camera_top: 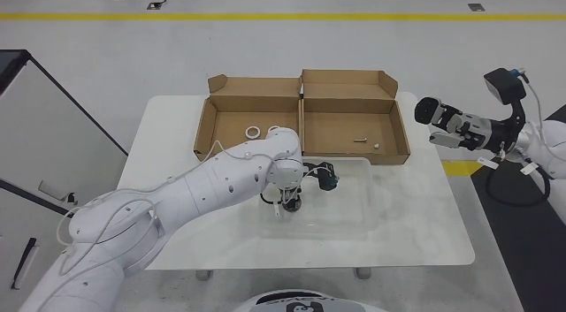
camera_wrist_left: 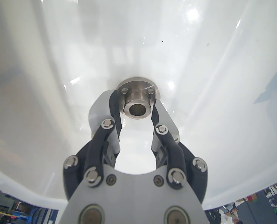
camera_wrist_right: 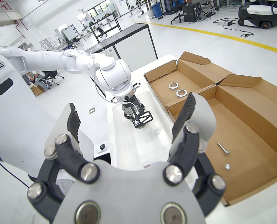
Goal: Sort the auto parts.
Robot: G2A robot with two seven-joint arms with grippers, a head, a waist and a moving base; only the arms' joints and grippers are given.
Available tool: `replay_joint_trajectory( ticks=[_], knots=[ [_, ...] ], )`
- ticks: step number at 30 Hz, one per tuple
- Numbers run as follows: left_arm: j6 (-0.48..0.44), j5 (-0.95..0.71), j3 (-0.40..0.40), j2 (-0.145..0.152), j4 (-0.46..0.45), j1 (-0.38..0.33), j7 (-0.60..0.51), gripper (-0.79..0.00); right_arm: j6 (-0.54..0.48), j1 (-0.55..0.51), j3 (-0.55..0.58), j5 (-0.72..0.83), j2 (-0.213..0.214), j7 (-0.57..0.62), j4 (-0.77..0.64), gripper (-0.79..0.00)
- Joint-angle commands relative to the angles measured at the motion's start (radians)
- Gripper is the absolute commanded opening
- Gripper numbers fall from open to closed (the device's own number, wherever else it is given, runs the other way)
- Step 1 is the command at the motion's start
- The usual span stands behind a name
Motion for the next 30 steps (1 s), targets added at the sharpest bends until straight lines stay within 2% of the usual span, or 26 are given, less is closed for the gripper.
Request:
replay_joint_trajectory(
  ticks=[1,5,7,9,10,19,30],
  knots=[
    [-0.001,0.0,0.0,0.0,0.002,0.001,0.001,-0.437,0.0,0.0,0.0,0.0,0.0,0.0,0.0,0.0],
    [-0.005,0.003,0.0,-0.001,0.008,0.005,0.005,-0.468,0.0,0.0,0.0,0.0,0.0,0.0,0.0,0.0],
    [-0.007,0.003,0.0,-0.002,0.01,0.004,0.007,-0.563,0.0,0.0,0.0,0.0,0.0,0.0,0.0,0.0],
    [-0.008,0.004,0.0,-0.002,0.011,0.005,0.008,-0.767,0.0,0.0,0.0,0.0,0.0,0.0,0.0,0.0],
    [-0.008,0.003,0.0,-0.003,0.012,0.005,0.008,-0.785,0.0,0.0,0.0,0.0,0.0,0.0,0.0,0.0],
    [-0.009,-0.026,0.0,0.005,-0.013,-0.014,0.009,-0.785,0.0,0.0,0.0,0.0,0.0,0.0,0.0,0.0],
    [0.019,-0.07,0.0,0.056,-0.194,-0.071,-0.019,-0.785,0.0,0.0,0.0,0.0,0.0,0.0,0.0,0.0]
  ],
)
